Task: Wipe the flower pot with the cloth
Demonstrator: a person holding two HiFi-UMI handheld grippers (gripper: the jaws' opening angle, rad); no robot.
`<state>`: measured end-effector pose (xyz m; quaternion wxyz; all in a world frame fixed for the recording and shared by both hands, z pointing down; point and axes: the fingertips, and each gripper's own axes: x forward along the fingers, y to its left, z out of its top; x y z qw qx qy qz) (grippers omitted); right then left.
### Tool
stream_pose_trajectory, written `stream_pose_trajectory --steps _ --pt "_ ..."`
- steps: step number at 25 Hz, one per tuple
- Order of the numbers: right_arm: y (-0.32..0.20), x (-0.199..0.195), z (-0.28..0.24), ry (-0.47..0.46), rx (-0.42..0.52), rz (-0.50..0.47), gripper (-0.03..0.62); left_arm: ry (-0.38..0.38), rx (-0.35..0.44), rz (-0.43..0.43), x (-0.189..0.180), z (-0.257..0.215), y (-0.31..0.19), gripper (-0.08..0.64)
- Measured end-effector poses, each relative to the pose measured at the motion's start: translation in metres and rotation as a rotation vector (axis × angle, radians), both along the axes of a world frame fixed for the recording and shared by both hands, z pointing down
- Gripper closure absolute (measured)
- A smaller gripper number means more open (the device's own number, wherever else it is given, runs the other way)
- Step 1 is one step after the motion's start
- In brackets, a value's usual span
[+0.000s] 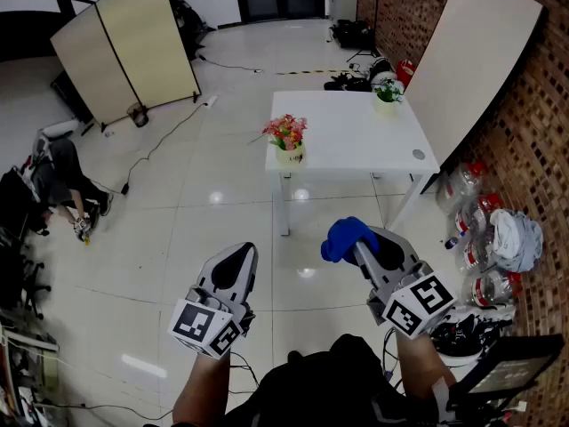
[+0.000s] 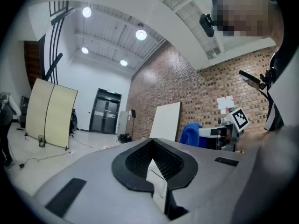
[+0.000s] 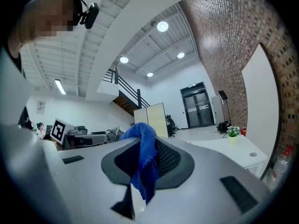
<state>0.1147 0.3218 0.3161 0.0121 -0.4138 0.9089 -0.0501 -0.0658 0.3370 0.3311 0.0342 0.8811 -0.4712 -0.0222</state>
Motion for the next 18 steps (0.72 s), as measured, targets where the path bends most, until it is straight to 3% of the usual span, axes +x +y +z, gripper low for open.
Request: stream_pose_trajectory --steps 7,18 --pt "-0.049 -0.007 0.018 0.004 -0.021 0.004 0.538 -0.011 -0.006 0.043 -0.001 0.014 -0.058 0.560" --pt "-0.211 0.005 0.020 -0.026 -0.018 -0.070 0.538 -0.032 -0.045 0.019 0.005 0.043 -0.231 0.560"
